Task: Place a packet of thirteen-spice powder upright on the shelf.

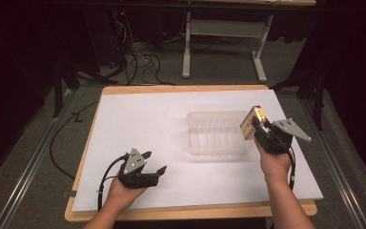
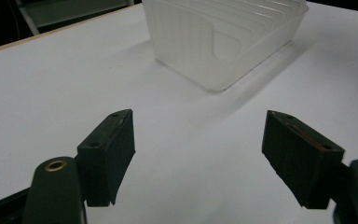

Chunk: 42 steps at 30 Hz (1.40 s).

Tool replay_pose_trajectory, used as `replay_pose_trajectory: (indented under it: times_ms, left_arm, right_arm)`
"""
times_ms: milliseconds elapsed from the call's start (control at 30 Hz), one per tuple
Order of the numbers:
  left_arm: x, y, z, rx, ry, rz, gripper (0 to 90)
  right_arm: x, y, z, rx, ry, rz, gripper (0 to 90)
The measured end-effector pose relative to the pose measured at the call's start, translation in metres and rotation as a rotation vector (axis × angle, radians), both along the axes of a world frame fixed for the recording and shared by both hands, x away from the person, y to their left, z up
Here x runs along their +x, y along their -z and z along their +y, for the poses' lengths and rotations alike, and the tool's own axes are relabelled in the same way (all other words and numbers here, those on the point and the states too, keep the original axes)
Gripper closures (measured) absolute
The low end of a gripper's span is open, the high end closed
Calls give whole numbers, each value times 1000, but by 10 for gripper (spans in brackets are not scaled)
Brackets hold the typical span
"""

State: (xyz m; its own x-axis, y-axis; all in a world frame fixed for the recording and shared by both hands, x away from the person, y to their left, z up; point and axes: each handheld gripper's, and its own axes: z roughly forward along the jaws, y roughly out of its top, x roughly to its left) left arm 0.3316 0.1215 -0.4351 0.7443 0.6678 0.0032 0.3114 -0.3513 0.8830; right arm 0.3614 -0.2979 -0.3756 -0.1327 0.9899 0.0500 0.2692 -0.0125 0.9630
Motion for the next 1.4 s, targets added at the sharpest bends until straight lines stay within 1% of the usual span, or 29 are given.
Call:
replay_pose_trajectory:
  times_ms: [133, 400, 533, 600, 767, 833, 1167, 1233, 1400]
  left_arm:
    - [0, 0, 0, 0, 1, 0, 263]
    - [0, 1, 0, -2, 3, 3, 263]
    - [0, 1, -1, -2, 5, 6, 263]
    - [0, 2, -1, -1, 6, 7, 263]
    - [0, 2, 0, 2, 9, 10, 263]
    - [0, 2, 0, 3, 11, 11, 263]
    - [0, 3, -1, 13, 19, 13, 263]
    - [0, 3, -1, 16, 18, 13, 263]
    - [0, 3, 0, 14, 14, 12, 262]
  right_arm:
    - [6, 1, 0, -12, 15, 2, 682]
    - [16, 6, 7, -42, 54, 23, 682]
    - [21, 10, 9, -42, 64, 36, 681]
    - [23, 12, 10, -46, 61, 42, 681]
    - [26, 21, 10, -51, 72, 66, 680]
    - [27, 24, 10, -46, 72, 68, 680]
    - [31, 36, 11, -70, 78, 88, 677]
    - [32, 38, 11, -70, 77, 97, 677]
    - [34, 43, 10, -75, 74, 100, 676]
